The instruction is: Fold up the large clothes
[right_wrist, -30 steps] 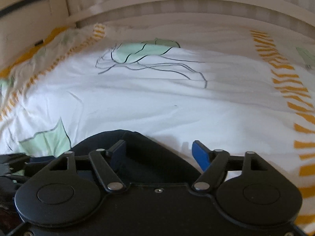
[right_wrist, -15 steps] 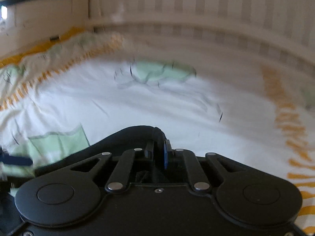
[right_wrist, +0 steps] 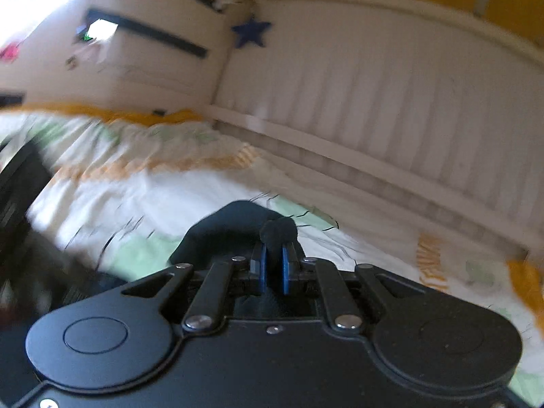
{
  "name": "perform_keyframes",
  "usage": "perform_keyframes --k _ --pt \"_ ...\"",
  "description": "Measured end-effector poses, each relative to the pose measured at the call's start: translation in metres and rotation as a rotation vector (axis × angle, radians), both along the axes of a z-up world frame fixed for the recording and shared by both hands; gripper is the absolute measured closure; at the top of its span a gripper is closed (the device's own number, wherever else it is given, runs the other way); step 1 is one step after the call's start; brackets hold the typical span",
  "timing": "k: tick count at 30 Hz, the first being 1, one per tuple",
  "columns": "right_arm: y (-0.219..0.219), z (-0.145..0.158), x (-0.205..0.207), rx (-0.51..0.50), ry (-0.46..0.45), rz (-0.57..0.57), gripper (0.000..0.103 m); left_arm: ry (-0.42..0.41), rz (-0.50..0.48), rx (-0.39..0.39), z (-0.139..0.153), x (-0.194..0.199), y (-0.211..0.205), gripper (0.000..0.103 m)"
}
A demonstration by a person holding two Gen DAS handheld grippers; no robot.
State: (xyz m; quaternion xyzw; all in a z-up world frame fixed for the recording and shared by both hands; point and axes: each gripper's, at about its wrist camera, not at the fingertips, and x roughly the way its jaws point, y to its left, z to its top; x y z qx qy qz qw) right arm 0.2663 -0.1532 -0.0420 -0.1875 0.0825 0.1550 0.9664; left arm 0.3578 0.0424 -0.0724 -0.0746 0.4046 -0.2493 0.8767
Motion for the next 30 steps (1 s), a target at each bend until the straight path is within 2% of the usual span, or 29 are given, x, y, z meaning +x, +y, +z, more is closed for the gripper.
perform_keyframes --k 3,5,10,12,13,14,16,18,21,23,26,30 --pt "0.021 -0.035 -0.043 -0.132 0.033 0.074 0.088 0.021 0.006 0.024 -0.006 -0.022 0.014 0.048" --pt "0.032 -0.057 -0.064 -0.193 0.102 0.132 0.087 0.035 0.007 0.04 -0.008 -0.034 0.023 0.048" --pt "0.039 -0.08 -0.089 -0.224 0.252 0.209 0.077 0.028 -0.005 0.058 -0.004 -0.054 0.04 0.048" --pt "0.034 -0.074 -0.09 -0.189 0.291 0.207 0.057 0.025 -0.003 0.044 0.002 -0.056 0.046 0.047" --pt "0.028 -0.068 -0.088 -0.151 0.305 0.194 0.048 0.022 -0.003 0.035 0.006 -0.057 0.048 0.047" --pt "0.021 -0.06 -0.086 -0.102 0.32 0.177 0.044 0.017 -0.002 0.027 0.009 -0.057 0.048 0.047" --pt "0.001 -0.042 -0.073 0.042 0.356 0.117 0.03 0.002 0.003 0.013 0.014 -0.056 0.046 0.044" --pt "-0.022 -0.026 -0.056 0.204 0.414 0.038 0.023 0.001 0.018 -0.009 0.017 -0.047 0.043 0.044" --pt "-0.053 -0.015 -0.021 0.432 0.486 -0.091 0.021 0.031 0.034 -0.053 0.014 -0.035 0.035 0.044" --pt "-0.065 -0.016 0.006 0.545 0.549 -0.166 0.021 0.078 0.05 -0.082 0.007 -0.023 0.029 0.044" --pt "-0.072 -0.025 0.038 0.646 0.612 -0.225 0.021 0.139 0.101 -0.131 -0.007 -0.01 0.029 0.044" --pt "-0.07 -0.042 0.064 0.744 0.684 -0.26 0.021 0.164 0.13 -0.153 -0.019 0.003 0.027 0.047"
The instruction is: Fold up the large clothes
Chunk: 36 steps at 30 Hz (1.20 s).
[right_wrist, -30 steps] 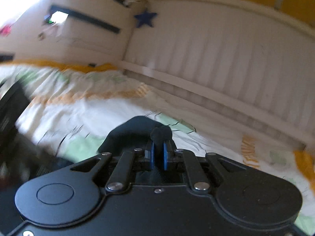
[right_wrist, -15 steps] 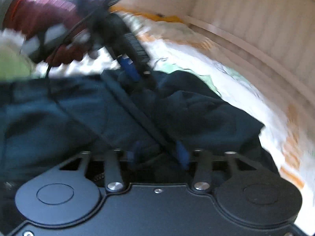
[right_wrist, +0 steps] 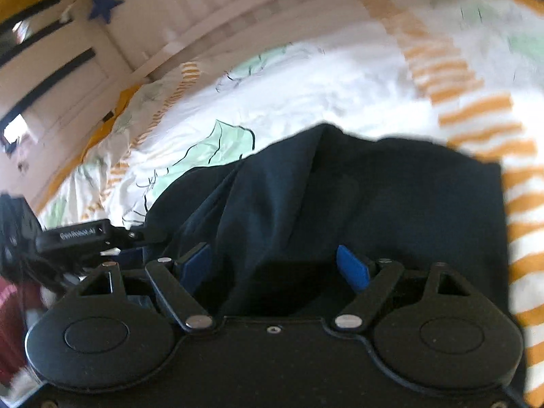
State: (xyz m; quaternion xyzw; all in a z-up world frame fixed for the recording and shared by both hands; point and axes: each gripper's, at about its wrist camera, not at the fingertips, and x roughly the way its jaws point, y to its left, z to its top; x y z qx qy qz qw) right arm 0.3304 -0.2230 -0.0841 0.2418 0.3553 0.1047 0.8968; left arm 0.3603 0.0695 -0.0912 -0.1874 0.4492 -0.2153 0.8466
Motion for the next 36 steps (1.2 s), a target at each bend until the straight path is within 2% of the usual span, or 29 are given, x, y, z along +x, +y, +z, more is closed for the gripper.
perform_keyframes --k 1,2,3,4,5,6,8,10,12,14,17,18,19,23,25,26,28,29,33,36 --pt "0.004 -0.006 0.004 0.002 0.01 -0.014 0.023 -0.002 0.002 -0.005 -0.002 0.001 -0.001 0.064" --pt "0.005 -0.008 0.01 0.006 0.019 -0.027 0.028 -0.008 0.009 -0.004 -0.001 0.001 -0.002 0.076" --pt "0.005 -0.01 0.005 0.008 0.02 -0.038 0.045 -0.023 0.027 0.005 0.0 0.001 -0.003 0.091" --pt "0.007 -0.013 -0.003 -0.006 0.024 -0.05 0.068 -0.041 0.036 0.006 0.004 0.0 -0.004 0.095" --pt "0.007 -0.01 -0.017 -0.033 0.017 -0.057 0.081 -0.071 0.038 0.001 0.01 -0.002 -0.005 0.096" --pt "0.006 -0.003 -0.018 -0.056 -0.01 -0.05 0.086 -0.11 0.034 -0.008 0.02 -0.007 -0.005 0.097" --pt "0.002 0.016 -0.032 -0.114 -0.106 -0.031 0.086 -0.2 0.005 -0.007 0.038 -0.018 -0.008 0.097" --pt "0.002 0.032 -0.045 -0.153 -0.189 -0.007 0.086 -0.274 -0.034 0.028 0.051 -0.032 -0.011 0.097" --pt "0.0 0.036 -0.053 -0.165 -0.224 0.002 0.086 -0.292 -0.046 0.052 0.05 -0.041 -0.008 0.097" --pt "-0.006 0.024 -0.06 -0.169 -0.203 -0.01 0.085 -0.251 -0.038 0.078 0.034 -0.043 -0.005 0.096" --pt "-0.011 -0.016 -0.054 -0.181 -0.072 -0.044 0.081 -0.136 -0.005 0.108 -0.001 -0.039 0.002 0.094" --pt "-0.013 -0.027 -0.054 -0.181 -0.029 -0.059 0.073 -0.111 -0.009 0.115 -0.009 -0.039 0.003 0.092" --pt "-0.016 -0.037 -0.054 -0.172 -0.005 -0.074 0.069 -0.113 -0.013 0.121 -0.013 -0.04 0.003 0.091" --pt "-0.018 -0.046 -0.059 -0.148 -0.027 -0.094 0.067 -0.184 -0.04 0.176 -0.01 -0.045 0.0 0.089" --pt "-0.014 -0.041 -0.061 -0.174 -0.037 -0.098 0.057 -0.207 -0.026 0.195 -0.003 -0.048 -0.001 0.08" --pt "-0.014 -0.039 -0.064 -0.184 -0.044 -0.105 0.054 -0.226 -0.016 0.203 0.0 -0.052 -0.001 0.079" --pt "-0.013 -0.031 -0.073 -0.193 -0.078 -0.129 0.041 -0.275 -0.002 0.225 0.01 -0.063 -0.002 0.074" --pt "-0.011 -0.027 -0.078 -0.199 -0.099 -0.139 0.039 -0.3 -0.003 0.234 0.014 -0.069 -0.003 0.073" --pt "-0.001 -0.014 -0.097 -0.259 -0.189 -0.168 0.037 -0.383 -0.037 0.257 0.027 -0.091 -0.016 0.061" --pt "0.015 -0.006 -0.106 -0.308 -0.25 -0.15 0.036 -0.403 -0.078 0.252 0.031 -0.095 -0.031 0.057"
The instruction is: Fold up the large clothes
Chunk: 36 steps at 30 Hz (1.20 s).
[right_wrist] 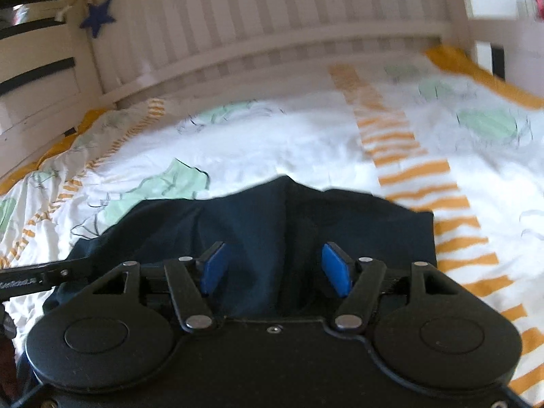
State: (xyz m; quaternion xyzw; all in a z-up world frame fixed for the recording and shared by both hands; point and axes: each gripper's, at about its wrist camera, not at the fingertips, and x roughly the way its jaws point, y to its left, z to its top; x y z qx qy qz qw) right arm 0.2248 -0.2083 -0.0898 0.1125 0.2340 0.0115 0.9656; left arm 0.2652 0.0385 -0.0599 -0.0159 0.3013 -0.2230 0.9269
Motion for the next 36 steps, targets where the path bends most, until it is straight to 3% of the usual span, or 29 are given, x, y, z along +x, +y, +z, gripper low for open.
perform_keyframes --k 5,9,13,21,24,28,36 --pt "0.029 0.006 0.003 -0.102 -0.039 0.083 0.03 0.008 -0.049 0.055 -0.008 0.004 -0.03 0.051" --pt "0.043 -0.01 0.018 -0.124 0.024 0.125 0.03 0.082 -0.02 0.12 -0.032 0.012 -0.038 0.049" --pt "0.047 -0.036 0.034 -0.144 0.135 0.12 0.03 0.082 -0.026 0.113 -0.05 0.012 -0.031 0.049" --pt "0.048 -0.043 0.026 -0.168 0.103 0.124 0.03 0.048 -0.024 0.094 -0.049 0.006 -0.027 0.047" --pt "0.043 -0.036 0.02 -0.12 0.092 0.131 0.025 0.046 -0.014 0.074 -0.038 0.0 -0.023 0.037" --pt "0.039 -0.02 -0.001 -0.085 0.044 0.122 0.005 0.036 0.001 0.079 -0.022 -0.014 -0.013 0.008" --pt "0.02 0.005 -0.053 -0.019 0.029 0.084 0.001 0.036 0.074 0.073 0.003 -0.055 0.018 0.0"
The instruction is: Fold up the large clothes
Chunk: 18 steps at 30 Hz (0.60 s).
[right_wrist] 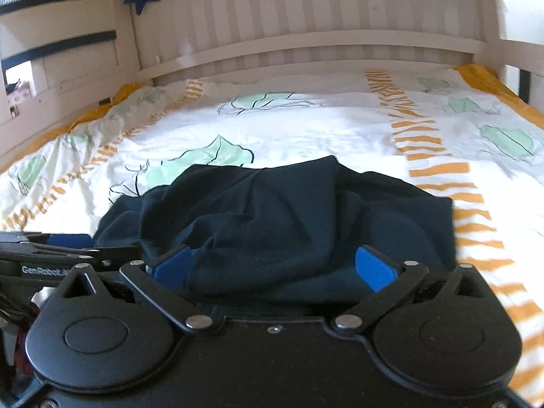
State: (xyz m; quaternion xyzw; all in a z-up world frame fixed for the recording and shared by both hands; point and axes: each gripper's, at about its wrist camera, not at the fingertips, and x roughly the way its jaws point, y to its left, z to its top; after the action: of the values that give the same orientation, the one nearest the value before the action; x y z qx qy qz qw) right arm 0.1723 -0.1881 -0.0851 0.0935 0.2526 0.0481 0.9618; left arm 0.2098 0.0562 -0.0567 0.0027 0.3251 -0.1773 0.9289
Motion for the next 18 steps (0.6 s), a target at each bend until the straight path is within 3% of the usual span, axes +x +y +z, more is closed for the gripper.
perform_keyframes --k 6,18 --pt "-0.015 0.005 -0.039 0.035 0.022 -0.058 0.001 0.0 0.03 0.026 0.01 -0.032 0.018 0.0" --pt "-0.046 -0.012 -0.107 0.066 0.158 -0.177 0.001 0.084 0.059 0.0 0.001 -0.077 0.048 0.0"
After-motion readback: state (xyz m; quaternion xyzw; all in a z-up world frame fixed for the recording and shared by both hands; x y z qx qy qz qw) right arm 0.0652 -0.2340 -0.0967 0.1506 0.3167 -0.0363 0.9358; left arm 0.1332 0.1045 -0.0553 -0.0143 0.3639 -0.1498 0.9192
